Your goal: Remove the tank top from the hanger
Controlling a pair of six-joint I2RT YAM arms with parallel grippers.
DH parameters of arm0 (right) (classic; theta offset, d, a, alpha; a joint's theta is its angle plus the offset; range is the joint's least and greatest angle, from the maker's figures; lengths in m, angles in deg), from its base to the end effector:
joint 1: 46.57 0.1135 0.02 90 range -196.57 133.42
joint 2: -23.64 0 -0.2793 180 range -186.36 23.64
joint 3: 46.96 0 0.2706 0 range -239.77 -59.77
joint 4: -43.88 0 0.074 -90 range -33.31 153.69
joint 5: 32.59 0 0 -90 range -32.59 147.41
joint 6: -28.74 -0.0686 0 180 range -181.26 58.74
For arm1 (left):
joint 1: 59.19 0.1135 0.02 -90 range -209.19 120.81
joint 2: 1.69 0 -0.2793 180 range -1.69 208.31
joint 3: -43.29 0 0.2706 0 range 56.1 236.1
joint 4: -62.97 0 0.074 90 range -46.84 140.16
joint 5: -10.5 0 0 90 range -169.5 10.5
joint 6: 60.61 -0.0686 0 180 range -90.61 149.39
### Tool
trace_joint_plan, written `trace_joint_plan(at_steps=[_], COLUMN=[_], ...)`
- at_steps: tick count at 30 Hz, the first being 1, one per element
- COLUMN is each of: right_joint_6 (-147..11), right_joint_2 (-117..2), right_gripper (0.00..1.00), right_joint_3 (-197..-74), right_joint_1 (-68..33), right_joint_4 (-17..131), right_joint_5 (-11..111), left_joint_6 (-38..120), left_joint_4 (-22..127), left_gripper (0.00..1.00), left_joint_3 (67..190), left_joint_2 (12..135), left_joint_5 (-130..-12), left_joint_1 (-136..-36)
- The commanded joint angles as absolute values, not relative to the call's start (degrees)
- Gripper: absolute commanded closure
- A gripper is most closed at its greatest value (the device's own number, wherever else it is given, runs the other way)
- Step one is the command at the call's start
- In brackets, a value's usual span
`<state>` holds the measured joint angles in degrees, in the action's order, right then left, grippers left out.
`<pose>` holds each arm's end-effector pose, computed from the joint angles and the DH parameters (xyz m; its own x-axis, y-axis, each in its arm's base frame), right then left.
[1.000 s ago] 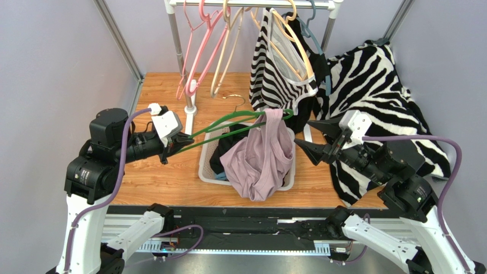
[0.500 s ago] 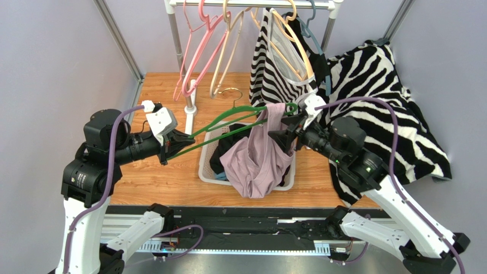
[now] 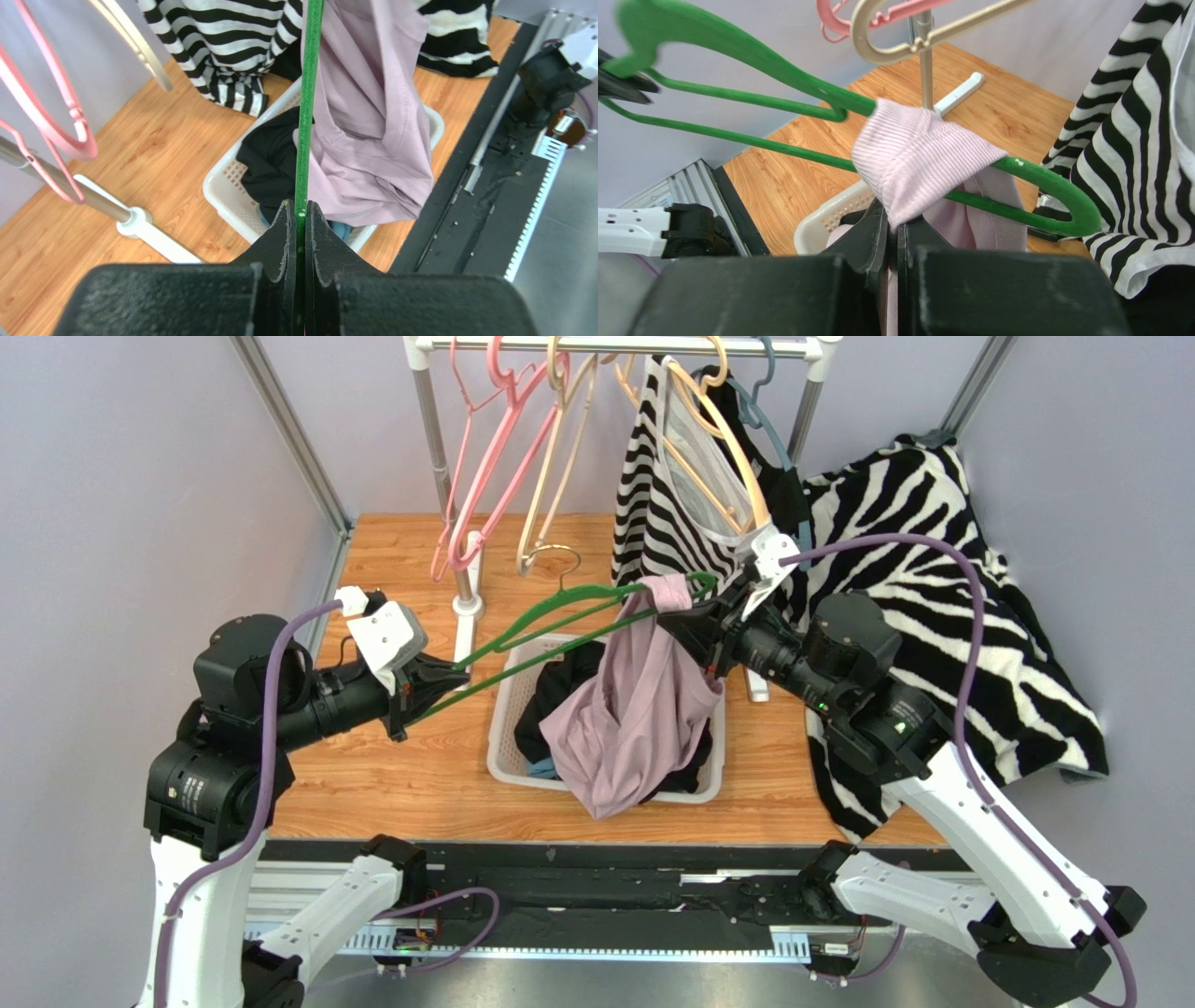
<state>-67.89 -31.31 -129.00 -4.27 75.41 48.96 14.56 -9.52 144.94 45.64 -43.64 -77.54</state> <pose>0.1722 0.1703 0.4544 -0.1462 0.0213 -0.9890 -0.7623 0.6348 0.1264 0.0933 -0.0733 0.4983 -0.0856 0.2469 -0.9652 0.8331 0.5491 0.0666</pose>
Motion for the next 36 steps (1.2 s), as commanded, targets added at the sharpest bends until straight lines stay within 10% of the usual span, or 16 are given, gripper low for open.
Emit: trace_joint_plan(at_steps=[1, 17, 36], right_joint_6=[-67.2, -61.5, -56.1], right_joint_2=[-28.8, -36.4, -44.7], right_gripper=[1.0, 1.0, 1.0], right_joint_3=[-135.8, -150.4, -159.6], right_joint_1=[-4.2, -14.5, -3.5], right_joint_4=[79.1, 83.9, 87.9], right_joint_5=[47.9, 65.1, 43.9], left_joint_6=[16.2, 2.9, 16.9], left_joint_4=[-4.4, -18.8, -4.2], left_gripper=[1.0, 1.0, 1.0], left_joint_3=[143.6, 152.5, 157.7], left_joint_2=[44.5, 40.2, 37.8], left_joint_5=[-48.3, -46.1, -75.9], left_joint_1=[-77.6, -77.6, -76.3])
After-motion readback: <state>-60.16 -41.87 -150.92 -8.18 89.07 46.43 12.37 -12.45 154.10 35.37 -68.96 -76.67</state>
